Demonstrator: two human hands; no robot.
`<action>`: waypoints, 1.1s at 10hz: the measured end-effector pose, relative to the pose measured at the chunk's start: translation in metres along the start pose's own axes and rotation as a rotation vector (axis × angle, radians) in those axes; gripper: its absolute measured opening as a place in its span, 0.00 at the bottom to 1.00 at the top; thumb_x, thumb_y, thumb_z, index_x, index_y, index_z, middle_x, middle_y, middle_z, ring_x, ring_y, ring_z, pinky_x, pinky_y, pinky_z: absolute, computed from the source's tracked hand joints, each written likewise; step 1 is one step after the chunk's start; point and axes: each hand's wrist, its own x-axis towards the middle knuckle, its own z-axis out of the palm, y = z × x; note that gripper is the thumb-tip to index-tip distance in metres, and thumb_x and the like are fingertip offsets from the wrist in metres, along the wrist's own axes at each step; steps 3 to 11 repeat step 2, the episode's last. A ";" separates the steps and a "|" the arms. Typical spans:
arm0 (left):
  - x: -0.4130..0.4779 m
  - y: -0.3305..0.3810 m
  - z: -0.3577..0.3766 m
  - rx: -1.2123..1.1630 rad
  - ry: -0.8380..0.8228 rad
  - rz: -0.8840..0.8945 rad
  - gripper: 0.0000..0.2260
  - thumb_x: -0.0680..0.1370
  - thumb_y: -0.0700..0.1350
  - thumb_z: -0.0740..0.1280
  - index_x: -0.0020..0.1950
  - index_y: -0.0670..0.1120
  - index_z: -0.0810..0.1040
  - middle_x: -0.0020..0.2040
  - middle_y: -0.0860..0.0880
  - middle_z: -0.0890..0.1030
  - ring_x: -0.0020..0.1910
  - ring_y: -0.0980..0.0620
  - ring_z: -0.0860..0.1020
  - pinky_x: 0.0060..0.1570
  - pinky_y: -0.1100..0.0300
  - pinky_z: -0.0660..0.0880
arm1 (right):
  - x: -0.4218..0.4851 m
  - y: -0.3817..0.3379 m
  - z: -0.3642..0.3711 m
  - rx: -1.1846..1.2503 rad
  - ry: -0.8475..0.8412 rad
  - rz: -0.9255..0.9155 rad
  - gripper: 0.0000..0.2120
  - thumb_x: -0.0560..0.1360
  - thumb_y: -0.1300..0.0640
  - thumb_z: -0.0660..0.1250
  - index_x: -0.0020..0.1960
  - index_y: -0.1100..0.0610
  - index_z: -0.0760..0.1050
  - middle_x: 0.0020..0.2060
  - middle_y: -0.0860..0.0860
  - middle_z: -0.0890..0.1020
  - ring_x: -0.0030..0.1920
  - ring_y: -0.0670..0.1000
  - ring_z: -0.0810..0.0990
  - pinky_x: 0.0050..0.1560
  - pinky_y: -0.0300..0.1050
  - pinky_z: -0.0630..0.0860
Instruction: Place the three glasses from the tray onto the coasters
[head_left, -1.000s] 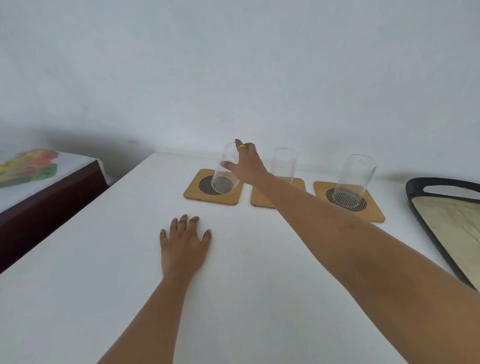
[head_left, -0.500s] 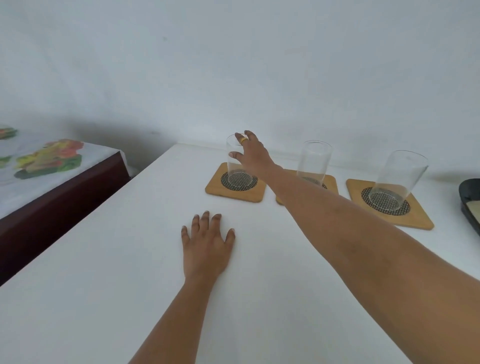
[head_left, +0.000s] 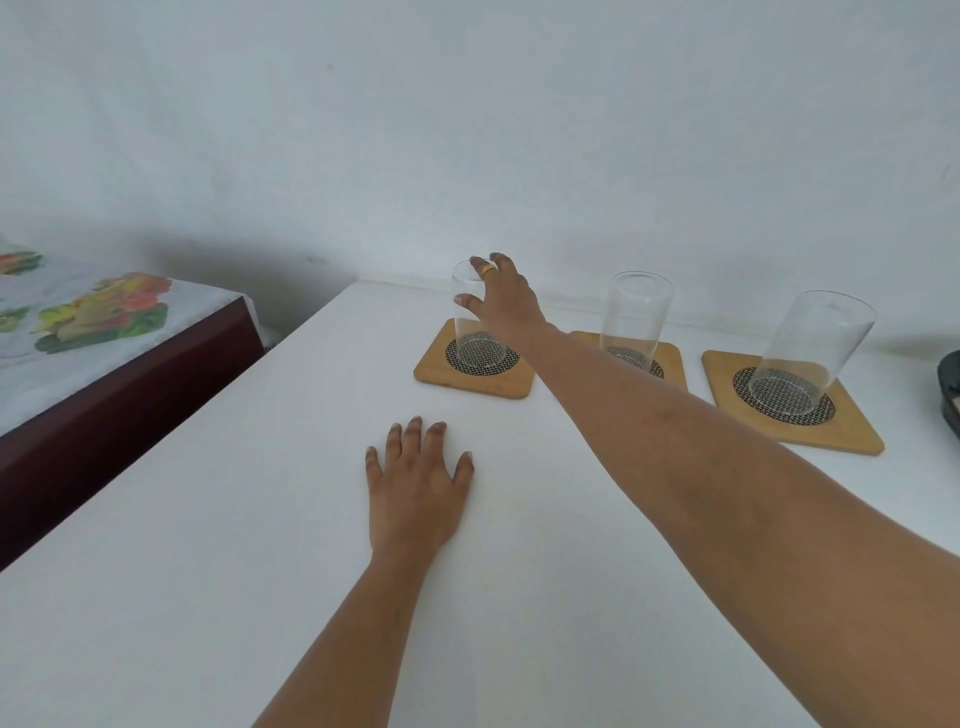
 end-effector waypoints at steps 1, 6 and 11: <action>-0.001 0.000 0.000 -0.002 -0.005 -0.003 0.24 0.79 0.58 0.51 0.73 0.51 0.58 0.76 0.49 0.58 0.76 0.49 0.52 0.74 0.46 0.49 | 0.000 0.002 0.002 0.015 0.006 0.004 0.32 0.78 0.48 0.61 0.76 0.57 0.52 0.76 0.57 0.54 0.74 0.61 0.56 0.70 0.52 0.61; -0.001 0.001 -0.001 0.001 0.008 -0.006 0.24 0.79 0.58 0.51 0.73 0.51 0.58 0.76 0.49 0.58 0.76 0.49 0.52 0.74 0.46 0.49 | -0.009 -0.001 0.003 0.088 0.159 -0.008 0.36 0.78 0.46 0.60 0.77 0.58 0.47 0.76 0.58 0.52 0.76 0.59 0.48 0.74 0.54 0.55; -0.001 0.001 -0.001 0.001 0.008 -0.006 0.24 0.79 0.58 0.51 0.73 0.51 0.58 0.76 0.49 0.58 0.76 0.49 0.52 0.74 0.46 0.49 | -0.009 -0.001 0.003 0.088 0.159 -0.008 0.36 0.78 0.46 0.60 0.77 0.58 0.47 0.76 0.58 0.52 0.76 0.59 0.48 0.74 0.54 0.55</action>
